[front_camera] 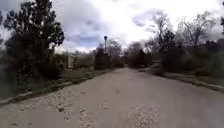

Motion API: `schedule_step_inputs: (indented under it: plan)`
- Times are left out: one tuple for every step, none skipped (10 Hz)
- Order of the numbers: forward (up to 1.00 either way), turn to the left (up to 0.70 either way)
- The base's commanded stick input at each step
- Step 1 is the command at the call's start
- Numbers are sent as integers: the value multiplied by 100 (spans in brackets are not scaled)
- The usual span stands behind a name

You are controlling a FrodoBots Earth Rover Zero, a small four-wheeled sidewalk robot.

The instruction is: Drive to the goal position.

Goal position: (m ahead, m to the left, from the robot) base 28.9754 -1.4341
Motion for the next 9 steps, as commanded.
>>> schedule_step_inputs:
  plan:
    - [70, 0]
    - [70, 0]
    - [70, 0]
    - [70, 0]
    - [70, 0]
    - [70, 0]
    - [70, 0]
    - [70, 0]
    - [70, 0]
